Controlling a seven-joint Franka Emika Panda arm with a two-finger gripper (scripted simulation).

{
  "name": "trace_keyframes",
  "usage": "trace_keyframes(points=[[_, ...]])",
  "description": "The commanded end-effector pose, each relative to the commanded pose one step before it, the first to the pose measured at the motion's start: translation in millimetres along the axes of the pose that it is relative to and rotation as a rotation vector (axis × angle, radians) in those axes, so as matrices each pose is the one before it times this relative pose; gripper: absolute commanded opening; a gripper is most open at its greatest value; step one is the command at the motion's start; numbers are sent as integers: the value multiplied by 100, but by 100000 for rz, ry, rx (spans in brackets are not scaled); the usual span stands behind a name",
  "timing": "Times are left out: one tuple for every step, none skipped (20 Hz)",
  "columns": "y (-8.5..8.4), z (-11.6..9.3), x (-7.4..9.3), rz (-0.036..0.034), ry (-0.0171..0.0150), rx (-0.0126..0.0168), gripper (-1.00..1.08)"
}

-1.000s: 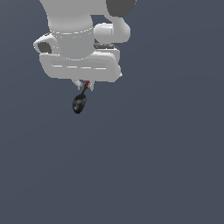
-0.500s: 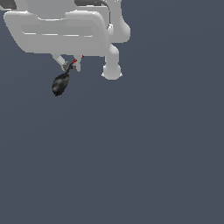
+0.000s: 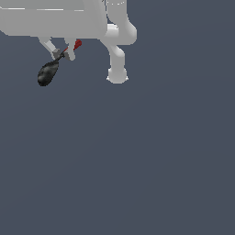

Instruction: Pick up the object and move it to a goal position.

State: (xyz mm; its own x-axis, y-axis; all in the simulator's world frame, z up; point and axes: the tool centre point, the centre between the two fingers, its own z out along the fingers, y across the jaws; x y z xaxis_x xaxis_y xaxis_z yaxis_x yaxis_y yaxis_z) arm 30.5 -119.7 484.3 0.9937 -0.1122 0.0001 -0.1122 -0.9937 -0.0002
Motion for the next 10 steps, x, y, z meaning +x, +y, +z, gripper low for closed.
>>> trace_keyframes(points=[[154, -558, 120, -30, -14, 0, -100], [45, -152, 38, 0, 0, 0, -100], [38, -128, 34, 0, 0, 0, -100], [30, -105, 30, 0, 0, 0, -100], [23, -82, 26, 0, 0, 0, -100], [16, -61, 23, 0, 0, 0, -100], [9, -40, 19, 0, 0, 0, -100], [3, -21, 15, 0, 0, 0, -100], [0, -7, 10, 0, 0, 0, -100], [-1, -1, 3, 0, 0, 0, -100]])
